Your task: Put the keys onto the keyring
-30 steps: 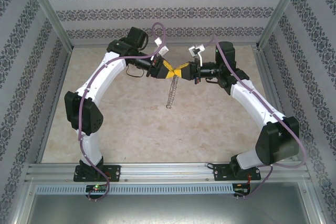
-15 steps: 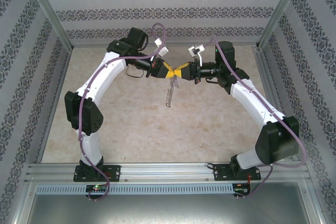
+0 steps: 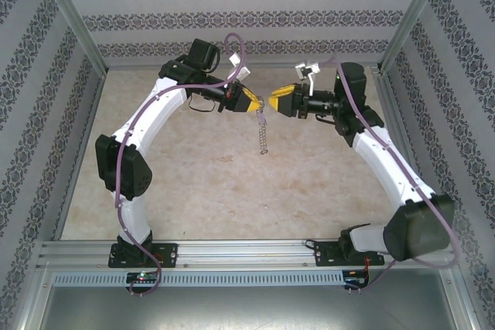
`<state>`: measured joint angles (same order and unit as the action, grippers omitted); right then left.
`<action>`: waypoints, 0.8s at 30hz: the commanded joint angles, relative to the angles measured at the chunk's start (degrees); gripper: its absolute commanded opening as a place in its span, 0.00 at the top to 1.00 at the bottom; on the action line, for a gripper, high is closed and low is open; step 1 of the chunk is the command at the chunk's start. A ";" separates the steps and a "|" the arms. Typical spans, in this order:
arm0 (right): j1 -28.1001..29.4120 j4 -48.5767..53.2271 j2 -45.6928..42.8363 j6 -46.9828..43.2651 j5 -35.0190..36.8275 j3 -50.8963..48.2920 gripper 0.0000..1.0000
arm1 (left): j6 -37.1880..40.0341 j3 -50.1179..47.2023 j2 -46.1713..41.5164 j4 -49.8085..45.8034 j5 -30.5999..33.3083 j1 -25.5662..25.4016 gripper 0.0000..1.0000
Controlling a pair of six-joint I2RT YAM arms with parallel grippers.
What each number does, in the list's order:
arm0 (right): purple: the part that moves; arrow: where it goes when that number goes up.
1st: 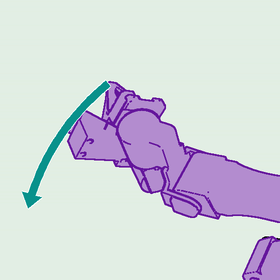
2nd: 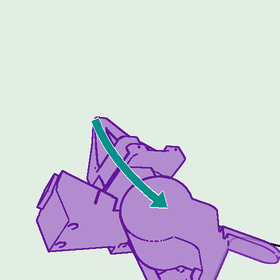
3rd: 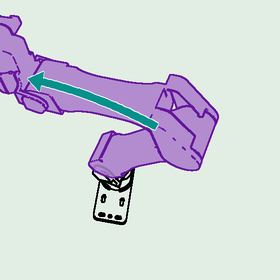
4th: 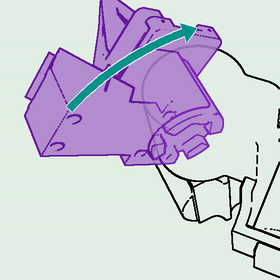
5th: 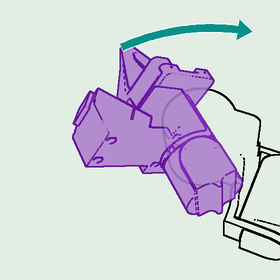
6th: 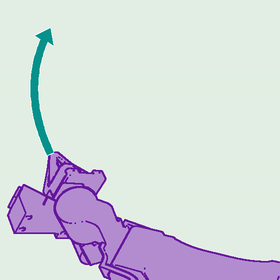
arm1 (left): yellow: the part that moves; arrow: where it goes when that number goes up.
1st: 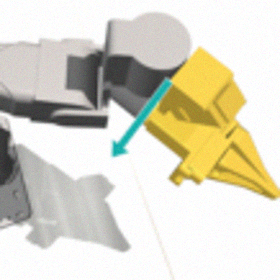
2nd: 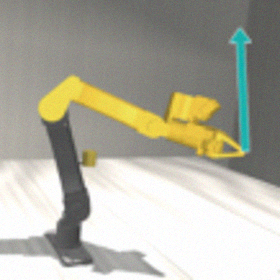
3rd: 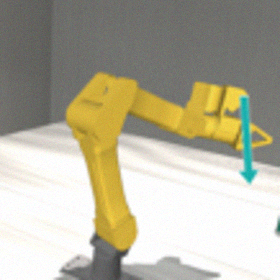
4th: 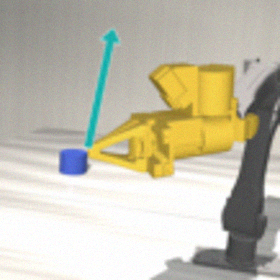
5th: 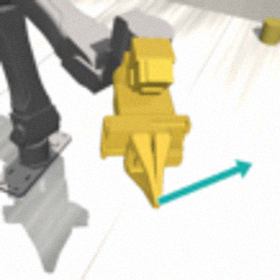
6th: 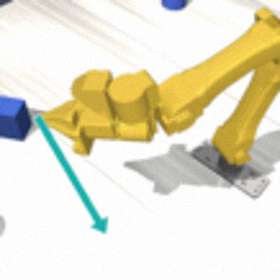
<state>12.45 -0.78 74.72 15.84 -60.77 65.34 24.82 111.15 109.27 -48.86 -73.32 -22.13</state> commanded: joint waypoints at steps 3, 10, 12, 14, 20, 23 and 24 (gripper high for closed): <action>-0.33 -3.64 -3.99 2.79 1.69 -5.94 0.65 | -4.25 -2.17 -5.40 9.21 -2.63 -0.48 1.00; 1.10 -8.97 -4.33 4.86 -0.75 -10.54 0.64 | -7.57 -3.11 -7.28 14.54 -3.20 -0.53 1.00; 2.12 -9.75 -3.63 4.99 -0.84 -10.31 0.64 | -8.18 -3.07 -7.42 15.32 -3.49 -0.46 1.00; 3.14 -10.32 -2.86 4.99 -0.75 -9.78 0.63 | -8.76 -3.14 -7.49 16.05 -3.68 -0.50 1.00; 5.58 -11.23 -0.17 4.86 -0.57 -7.71 0.63 | -9.73 -3.40 -7.85 17.51 -3.90 -0.47 1.00; 6.79 -11.43 0.81 4.73 -0.26 -6.83 0.63 | -10.18 -3.99 -8.20 18.36 -3.94 -0.55 1.00; 7.04 -11.44 1.03 4.65 -0.06 -6.66 0.63 | -10.23 -4.01 -8.29 18.37 -4.02 -0.54 1.00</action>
<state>18.59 -9.72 75.13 20.88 -60.05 56.31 15.77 107.57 103.57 -33.74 -74.85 -22.13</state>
